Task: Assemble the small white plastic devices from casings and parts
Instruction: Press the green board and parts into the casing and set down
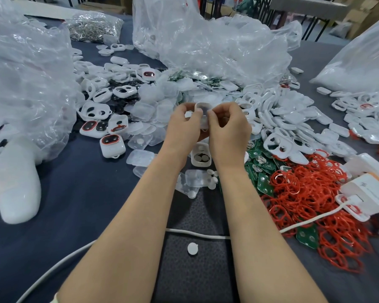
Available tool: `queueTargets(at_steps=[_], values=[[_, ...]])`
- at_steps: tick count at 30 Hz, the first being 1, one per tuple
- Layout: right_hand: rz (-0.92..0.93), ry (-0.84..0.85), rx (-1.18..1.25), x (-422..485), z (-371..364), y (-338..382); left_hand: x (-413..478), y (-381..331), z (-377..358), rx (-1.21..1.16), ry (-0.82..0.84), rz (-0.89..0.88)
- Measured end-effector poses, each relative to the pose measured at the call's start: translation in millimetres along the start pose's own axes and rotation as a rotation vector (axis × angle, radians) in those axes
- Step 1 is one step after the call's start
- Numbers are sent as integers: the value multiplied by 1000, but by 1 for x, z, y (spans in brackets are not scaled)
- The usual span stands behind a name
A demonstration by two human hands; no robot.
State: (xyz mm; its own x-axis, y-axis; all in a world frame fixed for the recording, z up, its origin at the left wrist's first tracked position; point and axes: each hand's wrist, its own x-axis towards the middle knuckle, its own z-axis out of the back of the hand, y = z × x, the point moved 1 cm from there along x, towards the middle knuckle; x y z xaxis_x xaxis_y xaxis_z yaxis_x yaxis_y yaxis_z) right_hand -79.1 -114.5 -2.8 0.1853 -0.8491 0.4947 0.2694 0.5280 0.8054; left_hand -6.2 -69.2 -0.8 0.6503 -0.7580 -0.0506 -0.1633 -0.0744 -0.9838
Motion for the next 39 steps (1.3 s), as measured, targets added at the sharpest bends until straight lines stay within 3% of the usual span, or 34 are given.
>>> queueTargets(at_steps=[9,18,21,25,32,39], values=[[16,-13,-51,-1,-2,-2,0,0,0,27,-5,-26],[-193,99,132,3,5,1,0,0,3,-6,-10,-54],[-192,-20,165,11,20,2,1,-4,9,-99,-54,-39],[-202,-101,-16,25,43,-5,3,-7,19,-201,-177,-31],[-181,207,-383,19,32,-13,6,-5,17,-245,-178,53],[-145,120,-555,12,13,-18,4,-3,11,-205,-123,79]])
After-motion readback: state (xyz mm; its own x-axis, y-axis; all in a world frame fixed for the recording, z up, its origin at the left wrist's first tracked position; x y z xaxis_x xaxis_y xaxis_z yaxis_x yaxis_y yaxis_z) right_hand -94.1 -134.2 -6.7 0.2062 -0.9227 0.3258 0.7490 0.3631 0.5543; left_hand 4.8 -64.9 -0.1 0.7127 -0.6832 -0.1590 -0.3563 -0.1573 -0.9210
